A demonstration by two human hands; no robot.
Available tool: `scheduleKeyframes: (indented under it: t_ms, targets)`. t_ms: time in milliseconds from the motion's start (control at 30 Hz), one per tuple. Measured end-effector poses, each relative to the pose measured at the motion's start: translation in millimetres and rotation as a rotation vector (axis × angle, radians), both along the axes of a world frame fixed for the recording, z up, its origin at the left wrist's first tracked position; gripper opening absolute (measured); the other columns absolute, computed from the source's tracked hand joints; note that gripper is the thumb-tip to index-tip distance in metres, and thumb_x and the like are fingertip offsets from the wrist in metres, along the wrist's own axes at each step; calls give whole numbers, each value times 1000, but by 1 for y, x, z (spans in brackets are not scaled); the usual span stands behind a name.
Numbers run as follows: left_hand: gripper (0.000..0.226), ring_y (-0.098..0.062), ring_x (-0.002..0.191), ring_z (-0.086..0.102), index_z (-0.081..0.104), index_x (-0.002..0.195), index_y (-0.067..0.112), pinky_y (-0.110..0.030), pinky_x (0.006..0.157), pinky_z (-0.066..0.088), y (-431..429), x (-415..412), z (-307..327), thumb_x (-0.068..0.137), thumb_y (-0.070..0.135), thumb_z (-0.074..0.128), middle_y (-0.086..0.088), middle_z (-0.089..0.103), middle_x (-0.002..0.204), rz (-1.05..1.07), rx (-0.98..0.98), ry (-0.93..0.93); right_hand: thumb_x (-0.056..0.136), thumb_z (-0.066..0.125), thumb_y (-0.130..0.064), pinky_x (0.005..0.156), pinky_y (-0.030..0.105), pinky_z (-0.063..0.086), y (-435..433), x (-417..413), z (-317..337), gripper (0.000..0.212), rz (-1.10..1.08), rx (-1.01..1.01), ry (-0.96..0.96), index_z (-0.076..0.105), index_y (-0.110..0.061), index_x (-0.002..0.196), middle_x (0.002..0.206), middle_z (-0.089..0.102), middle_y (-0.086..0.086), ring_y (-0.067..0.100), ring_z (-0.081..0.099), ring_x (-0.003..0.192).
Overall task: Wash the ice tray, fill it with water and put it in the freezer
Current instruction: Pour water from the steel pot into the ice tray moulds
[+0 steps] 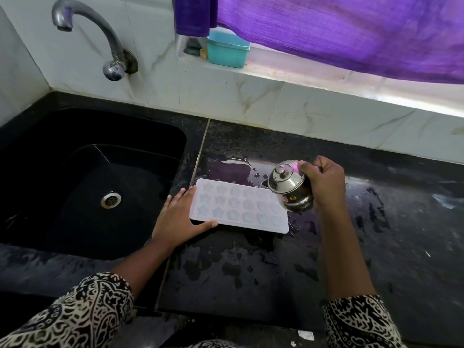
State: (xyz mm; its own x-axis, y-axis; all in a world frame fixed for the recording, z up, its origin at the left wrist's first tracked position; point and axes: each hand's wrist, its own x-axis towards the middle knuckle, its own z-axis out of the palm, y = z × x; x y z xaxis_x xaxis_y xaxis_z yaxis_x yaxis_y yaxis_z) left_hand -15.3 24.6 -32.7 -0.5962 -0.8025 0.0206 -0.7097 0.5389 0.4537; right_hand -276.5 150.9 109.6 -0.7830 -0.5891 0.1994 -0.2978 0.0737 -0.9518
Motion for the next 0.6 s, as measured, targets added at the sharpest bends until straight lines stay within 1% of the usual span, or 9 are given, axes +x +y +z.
scheduleKeyframes:
  t_ms: [100, 200, 300, 367, 433, 500, 600]
  targets:
    - [121, -11, 150, 12, 14, 156, 23, -36, 122, 3, 0, 0, 0, 61, 94, 40, 7, 25, 160, 1, 1, -4, 80, 65, -7, 43, 12, 34, 0, 1, -2, 42, -6, 2, -19, 33, -19, 56, 52, 36, -4, 5, 32, 47]
    - [120, -10, 150, 12, 14, 156, 23, -36, 121, 3, 0, 0, 1, 62, 93, 42, 7, 25, 160, 4, 2, -8, 80, 64, -7, 43, 13, 35, 0, 1, -3, 39, -34, -36, -116, 35, -19, 57, 46, 38, -12, 2, 33, 44]
    - [120, -10, 150, 12, 14, 156, 23, -35, 121, 3, 0, -1, 1, 63, 92, 45, 7, 24, 160, 6, 6, -6, 79, 63, -5, 47, 18, 37, 1, -4, -4, 37, -82, -111, -254, 37, -18, 57, 47, 40, -10, 6, 36, 48]
    - [119, -10, 150, 12, 14, 156, 23, -35, 121, 3, 1, 0, 1, 63, 92, 45, 7, 25, 160, 7, 3, -1, 79, 64, -5, 49, 20, 39, 4, -8, -4, 36, -105, -134, -292, 39, -18, 57, 51, 41, -5, 10, 38, 51]
    - [119, -11, 150, 12, 14, 156, 24, -35, 121, 3, 1, 0, 1, 63, 92, 45, 7, 25, 160, 5, 3, -2, 79, 64, -6, 48, 19, 40, 7, -9, -4, 35, -109, -125, -270, 40, -18, 57, 51, 42, -6, 9, 39, 51]
    - [118, -11, 150, 12, 14, 156, 23, -35, 121, 3, 1, 0, 2, 64, 91, 46, 6, 25, 160, 5, 7, -5, 80, 64, -6, 45, 15, 38, 11, -10, -4, 35, -107, -85, -200, 39, -17, 57, 49, 42, -7, 5, 37, 47]
    - [118, -11, 150, 12, 13, 156, 23, -35, 121, 3, 1, 0, 2, 64, 91, 45, 6, 25, 160, 5, 5, -7, 80, 65, -9, 46, 15, 38, 15, -10, -6, 34, -111, -1, -107, 39, -17, 59, 54, 42, -2, 5, 37, 48]
